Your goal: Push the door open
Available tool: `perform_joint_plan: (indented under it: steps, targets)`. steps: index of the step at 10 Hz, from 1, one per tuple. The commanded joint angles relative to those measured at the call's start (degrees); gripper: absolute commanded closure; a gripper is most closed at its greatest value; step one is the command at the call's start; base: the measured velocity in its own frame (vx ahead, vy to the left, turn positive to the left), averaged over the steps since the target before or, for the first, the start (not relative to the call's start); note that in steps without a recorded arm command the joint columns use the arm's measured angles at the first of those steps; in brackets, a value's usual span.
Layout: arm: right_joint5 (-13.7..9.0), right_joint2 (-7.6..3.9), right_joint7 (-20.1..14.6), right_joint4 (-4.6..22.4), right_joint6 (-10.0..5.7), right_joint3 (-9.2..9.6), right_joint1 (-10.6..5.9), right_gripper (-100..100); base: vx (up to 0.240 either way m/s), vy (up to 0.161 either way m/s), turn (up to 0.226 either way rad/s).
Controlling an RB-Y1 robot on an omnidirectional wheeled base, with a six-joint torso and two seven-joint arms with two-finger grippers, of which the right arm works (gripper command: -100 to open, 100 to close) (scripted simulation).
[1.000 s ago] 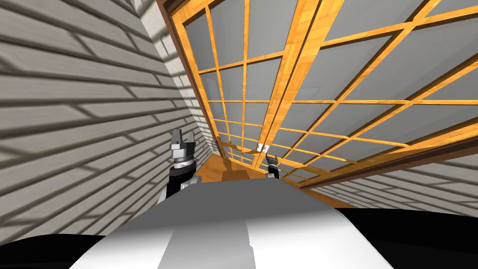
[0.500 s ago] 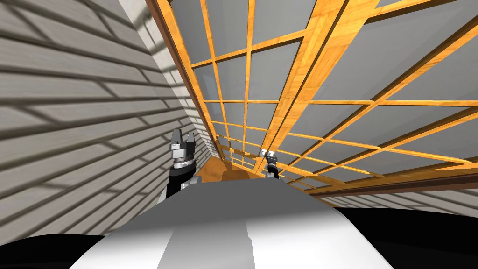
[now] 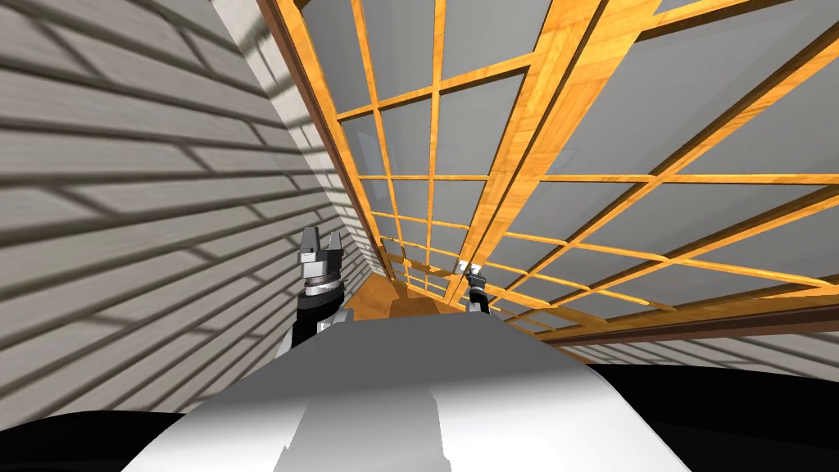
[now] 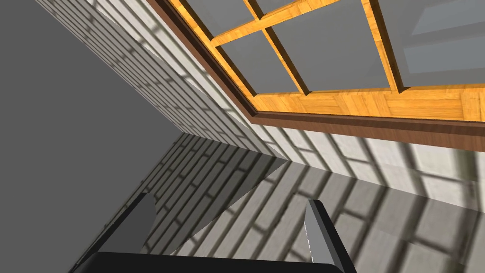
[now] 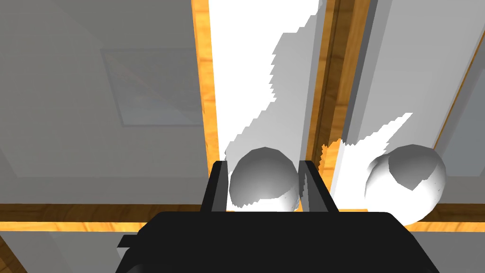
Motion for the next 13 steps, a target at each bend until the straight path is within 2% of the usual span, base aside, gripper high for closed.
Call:
perform_joint_plan:
  steps: [1,6,7,13]
  targets:
    - [-0.05,-0.05,-0.04,0.01,-0.15,-0.09,0.16,100,0.0,0.0,0.0]
    - [-0.68,-0.08,-1.19,0.18,-0.31,0.01,0.01,100,-0.156,-0.015,0.024]
    - [-0.6,-0.14,-0.96,0.52,-0.33,0.04,-0.62,-100,-0.248,-0.01,-0.003]
    - [-0.7,-0.23,-0.72,0.6,-0.44,-0.1,-0.72,-100,-0.238,-0.014,0.014]
